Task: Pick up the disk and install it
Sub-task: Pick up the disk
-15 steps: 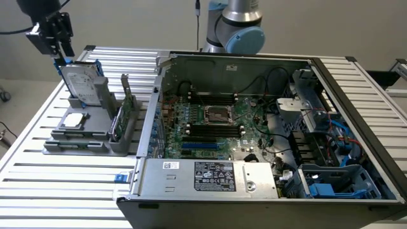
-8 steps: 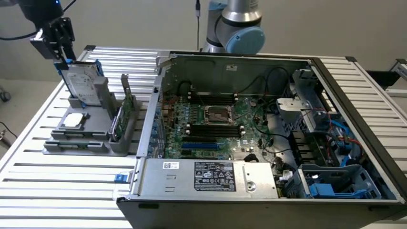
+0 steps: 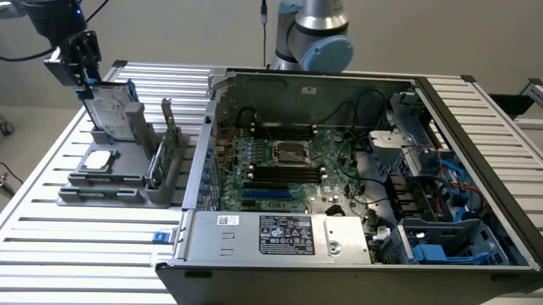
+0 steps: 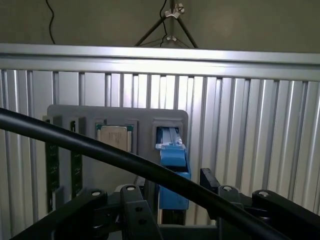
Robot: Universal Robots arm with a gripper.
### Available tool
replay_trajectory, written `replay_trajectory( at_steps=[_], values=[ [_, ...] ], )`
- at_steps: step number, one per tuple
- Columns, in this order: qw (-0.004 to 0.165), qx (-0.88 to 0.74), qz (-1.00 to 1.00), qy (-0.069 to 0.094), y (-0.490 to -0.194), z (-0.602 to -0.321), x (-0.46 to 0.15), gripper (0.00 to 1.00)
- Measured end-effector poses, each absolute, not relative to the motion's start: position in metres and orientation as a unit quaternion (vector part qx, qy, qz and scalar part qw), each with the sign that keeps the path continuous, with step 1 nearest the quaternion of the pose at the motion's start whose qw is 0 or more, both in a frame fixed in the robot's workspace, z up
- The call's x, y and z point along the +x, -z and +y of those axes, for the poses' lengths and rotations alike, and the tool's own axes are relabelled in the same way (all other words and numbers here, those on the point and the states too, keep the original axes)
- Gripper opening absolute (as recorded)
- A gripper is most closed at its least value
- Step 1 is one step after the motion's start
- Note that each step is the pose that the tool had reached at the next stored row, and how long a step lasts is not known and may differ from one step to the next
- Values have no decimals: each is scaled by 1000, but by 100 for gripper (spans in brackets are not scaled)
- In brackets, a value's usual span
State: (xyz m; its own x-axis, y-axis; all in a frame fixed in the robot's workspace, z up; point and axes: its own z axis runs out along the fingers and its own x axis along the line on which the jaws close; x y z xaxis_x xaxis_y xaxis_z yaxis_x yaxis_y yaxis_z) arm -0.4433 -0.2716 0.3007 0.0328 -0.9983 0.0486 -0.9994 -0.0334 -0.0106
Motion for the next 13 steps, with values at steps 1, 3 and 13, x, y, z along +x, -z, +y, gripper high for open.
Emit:
replay_trajectory(
  at_steps=[1, 3, 13],
  values=[
    [13, 718, -695, -21, -299, -272, -444, 54],
    [13, 718, -695, -21, -295, -272, -445, 54],
    [15, 716, -698, -19, -289, -271, -446, 54]
  ],
)
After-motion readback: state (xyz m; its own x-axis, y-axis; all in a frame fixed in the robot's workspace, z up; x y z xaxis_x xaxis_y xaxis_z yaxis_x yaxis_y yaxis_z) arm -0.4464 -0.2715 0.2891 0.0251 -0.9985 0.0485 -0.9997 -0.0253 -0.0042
